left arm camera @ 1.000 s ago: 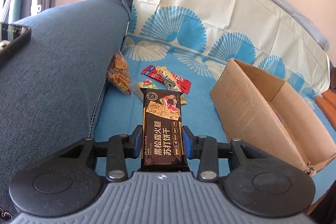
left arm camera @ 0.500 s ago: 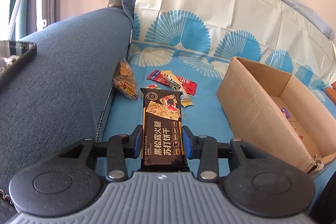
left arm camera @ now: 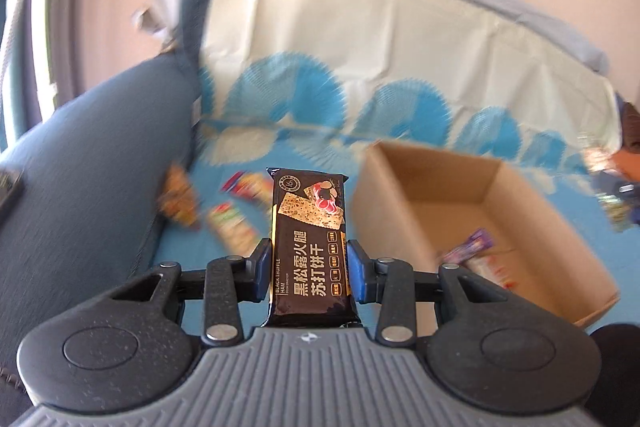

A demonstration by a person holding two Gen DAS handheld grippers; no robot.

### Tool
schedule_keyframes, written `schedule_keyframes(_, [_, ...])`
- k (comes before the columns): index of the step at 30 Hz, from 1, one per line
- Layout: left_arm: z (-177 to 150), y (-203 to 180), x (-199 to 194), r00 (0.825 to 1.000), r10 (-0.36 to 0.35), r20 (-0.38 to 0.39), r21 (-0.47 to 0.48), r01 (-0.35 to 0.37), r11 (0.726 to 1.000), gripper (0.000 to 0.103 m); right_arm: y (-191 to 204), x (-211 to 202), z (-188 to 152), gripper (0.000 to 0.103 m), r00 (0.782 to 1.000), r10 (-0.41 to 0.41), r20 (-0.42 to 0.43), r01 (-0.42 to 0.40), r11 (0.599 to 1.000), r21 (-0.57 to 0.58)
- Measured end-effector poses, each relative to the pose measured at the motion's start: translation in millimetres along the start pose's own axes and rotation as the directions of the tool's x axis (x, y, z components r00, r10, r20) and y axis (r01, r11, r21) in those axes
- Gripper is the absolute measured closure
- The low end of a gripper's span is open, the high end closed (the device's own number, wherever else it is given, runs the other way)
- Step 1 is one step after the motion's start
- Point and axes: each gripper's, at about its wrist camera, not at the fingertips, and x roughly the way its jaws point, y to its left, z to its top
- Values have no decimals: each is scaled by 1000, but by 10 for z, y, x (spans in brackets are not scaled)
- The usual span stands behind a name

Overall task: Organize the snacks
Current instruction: 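Carry both snacks over the box and open both tools to drop them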

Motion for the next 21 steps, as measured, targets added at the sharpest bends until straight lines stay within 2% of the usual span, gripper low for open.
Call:
schedule_keyframes(2, [140, -197, -38, 999, -34, 22, 20, 34, 999, 61, -5, 51, 25, 23, 1000, -11, 21, 11, 1000, -17])
schedule_keyframes(7, [432, -681, -55, 991, -118, 61, 68, 114, 991, 61, -126, 82, 2, 23, 998, -31, 45, 29, 998, 58])
schedule_keyframes(11, [577, -1073, 13, 983, -171, 70, 83, 165, 983, 61, -167, 63, -11, 23, 998, -30, 57, 25, 997, 75])
schedule_keyframes(16, [679, -1463, 117, 974, -214, 73, 101, 206, 973, 61, -207, 59, -14, 23, 998, -28, 59, 22, 995, 101])
schedule_keyframes(21, [726, -1681, 186, 970, -231, 71, 124, 221, 967, 61, -220, 45, -20, 23, 997, -32, 64, 24, 993, 114])
